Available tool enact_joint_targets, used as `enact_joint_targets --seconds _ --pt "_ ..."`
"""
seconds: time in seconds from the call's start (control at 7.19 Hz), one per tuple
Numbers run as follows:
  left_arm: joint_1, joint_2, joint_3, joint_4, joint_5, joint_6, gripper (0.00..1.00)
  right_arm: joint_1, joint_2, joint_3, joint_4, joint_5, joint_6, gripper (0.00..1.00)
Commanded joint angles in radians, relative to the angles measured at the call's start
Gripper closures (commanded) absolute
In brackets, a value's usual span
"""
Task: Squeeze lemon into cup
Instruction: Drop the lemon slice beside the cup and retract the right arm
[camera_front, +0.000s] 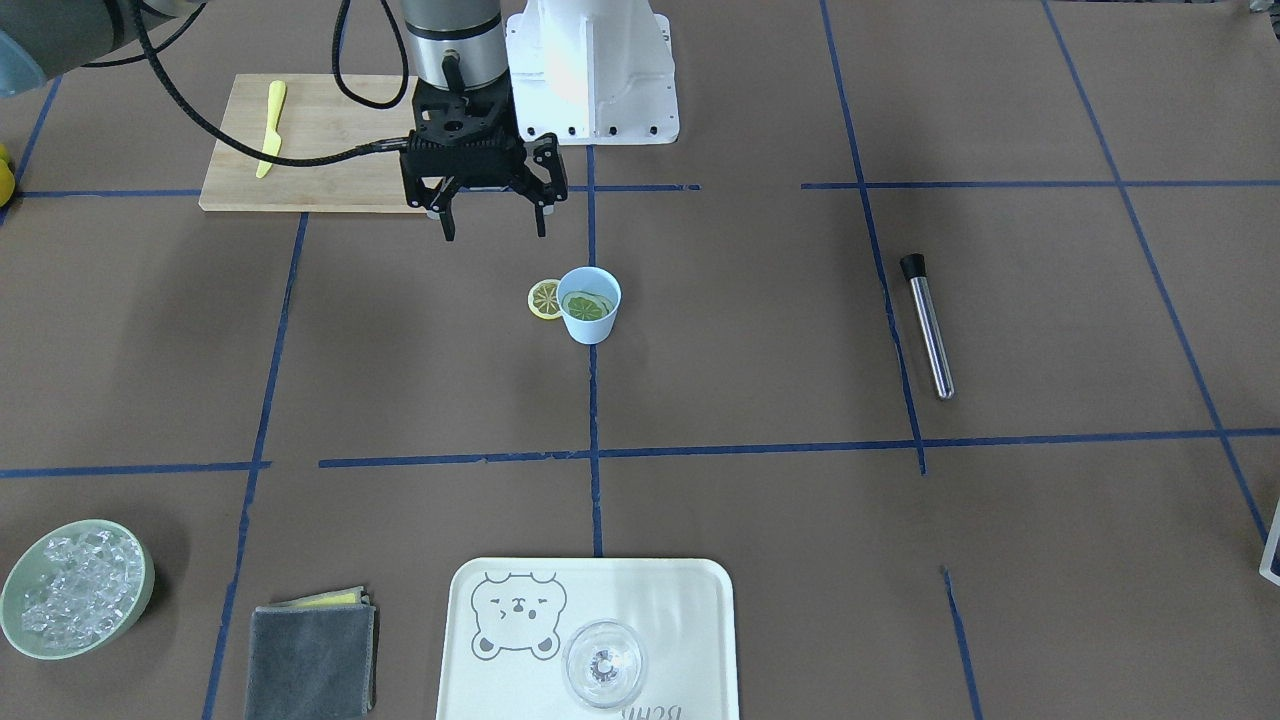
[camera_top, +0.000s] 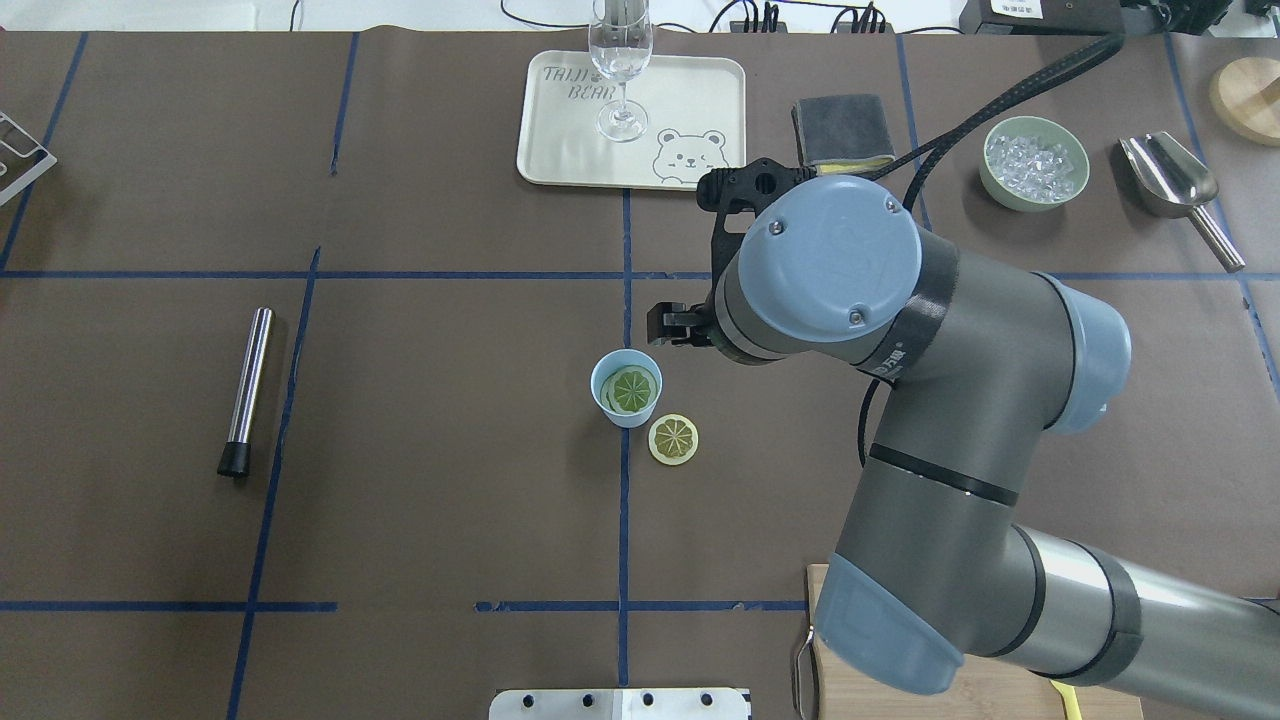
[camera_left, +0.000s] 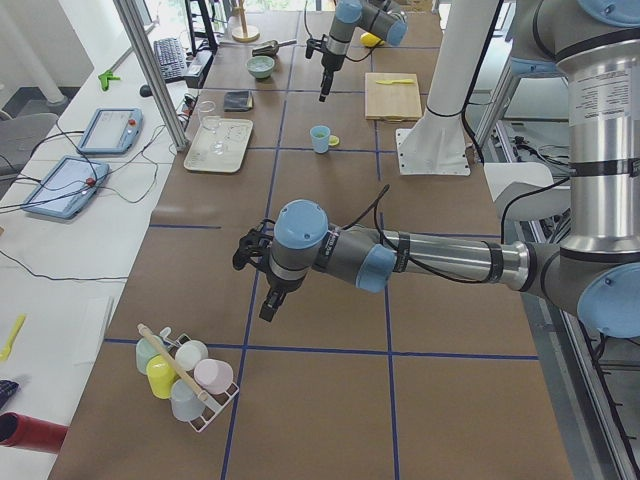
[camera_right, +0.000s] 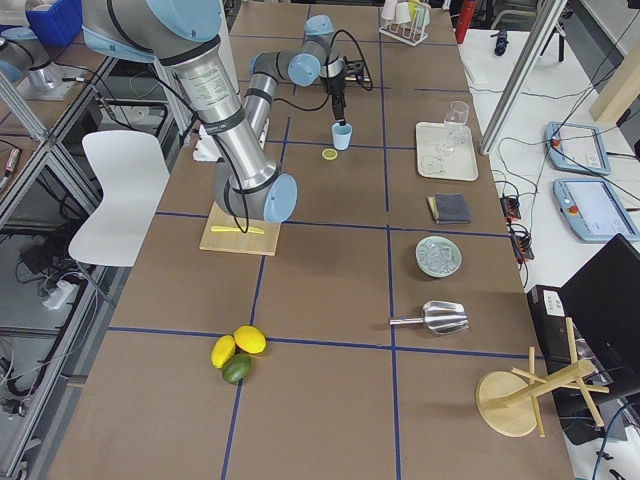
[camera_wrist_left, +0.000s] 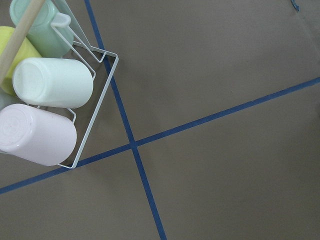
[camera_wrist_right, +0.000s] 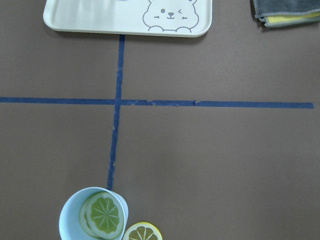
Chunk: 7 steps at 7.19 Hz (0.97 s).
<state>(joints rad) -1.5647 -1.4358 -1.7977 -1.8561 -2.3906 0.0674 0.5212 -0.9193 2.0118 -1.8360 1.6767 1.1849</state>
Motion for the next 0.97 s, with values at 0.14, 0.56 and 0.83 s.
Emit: enact_joint_targets --seconds 0.14,0.56,0.83 --pt "0.000 0.000 -0.006 0.000 -0.001 0.009 0.00 0.100 -0.065 0.007 0.011 0.109 -0.224 0.00" --pt "0.002 -0.008 -0.009 0.000 -0.002 0.009 0.00 0.267 -0.157 0.005 0.011 0.253 -0.498 0.00" --pt "0.002 -0.008 -0.009 0.000 -0.002 0.009 0.00 0.423 -0.266 -0.004 0.011 0.369 -0.734 0.00"
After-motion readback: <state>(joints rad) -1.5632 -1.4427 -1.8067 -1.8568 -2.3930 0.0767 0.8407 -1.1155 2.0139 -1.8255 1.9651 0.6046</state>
